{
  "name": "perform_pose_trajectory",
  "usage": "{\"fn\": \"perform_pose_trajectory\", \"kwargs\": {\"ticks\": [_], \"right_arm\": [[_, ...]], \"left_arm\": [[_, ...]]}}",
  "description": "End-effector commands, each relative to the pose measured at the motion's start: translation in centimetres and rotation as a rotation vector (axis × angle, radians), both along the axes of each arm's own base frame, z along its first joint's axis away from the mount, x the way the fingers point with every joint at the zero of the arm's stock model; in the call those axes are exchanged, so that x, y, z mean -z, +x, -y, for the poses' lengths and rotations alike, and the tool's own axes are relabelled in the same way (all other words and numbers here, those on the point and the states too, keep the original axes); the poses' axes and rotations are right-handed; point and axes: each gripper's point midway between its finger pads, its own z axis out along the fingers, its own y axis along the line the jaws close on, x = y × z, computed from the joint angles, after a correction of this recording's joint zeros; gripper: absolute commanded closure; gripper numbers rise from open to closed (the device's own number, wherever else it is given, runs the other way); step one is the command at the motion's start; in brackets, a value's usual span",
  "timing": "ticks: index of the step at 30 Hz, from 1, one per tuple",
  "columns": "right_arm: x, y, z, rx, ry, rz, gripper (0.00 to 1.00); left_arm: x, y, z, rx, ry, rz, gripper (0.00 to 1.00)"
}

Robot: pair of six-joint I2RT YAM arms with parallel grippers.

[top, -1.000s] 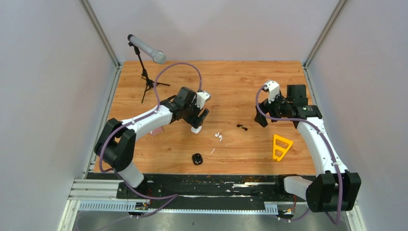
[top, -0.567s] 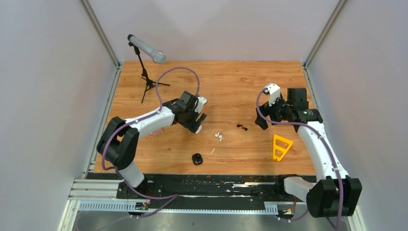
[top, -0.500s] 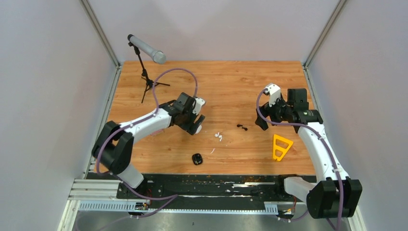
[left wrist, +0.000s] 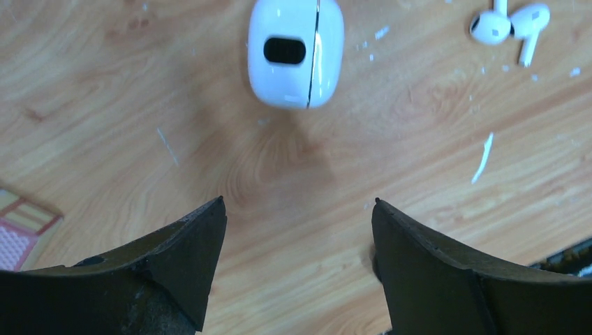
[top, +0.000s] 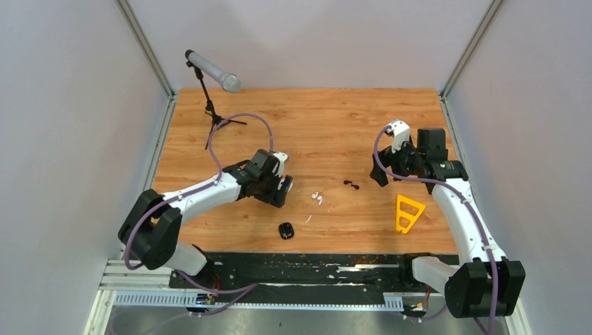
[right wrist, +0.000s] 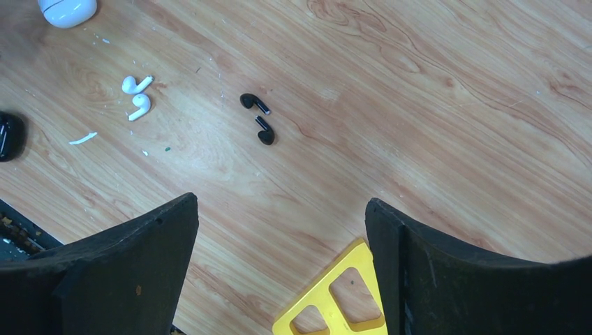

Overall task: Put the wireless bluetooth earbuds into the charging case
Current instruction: Adjust the charging case at the center of the board.

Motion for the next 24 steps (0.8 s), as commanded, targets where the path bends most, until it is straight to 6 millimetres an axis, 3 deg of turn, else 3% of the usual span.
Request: {"fn": "perform_pose_trajectory", "kwargs": {"ticks": [1,10,13,18,22,24], "right_arm": [[-0.8,0.5,-0.3,0.016,0.032,0.040,0.11],[0.3,-0.3,0.2,0.029,0.009,0.036,0.11],[0.5,-0.6,0.4,0.035,-0.003,0.034,0.11],[0.3,-0.9,0.9,0.038,-0.025,0.041,0.11],[0.6,-0.8,1.1,0.031,-0.041,0.047,0.11],[0.7,-0.7,1.0,0.028,-0.040,0.047,0.11]], "left_arm": [[-1.7,4.5,3.2,-0.032,-0.072,0.151,0.16],[0.9,7.7,3.6,0.049,0.080,0.169,0.20],[1.8,7.8,3.7,0.094,0.122,0.147,0.29],[2.3,6.6,4.6,0.191,0.087,0.102,0.46],[2.7,5.2,5.9,0.403,0.061,0.055,0.58],[2.6,4.3,6.7,0.598,0.045,0.040,0.60]]}}
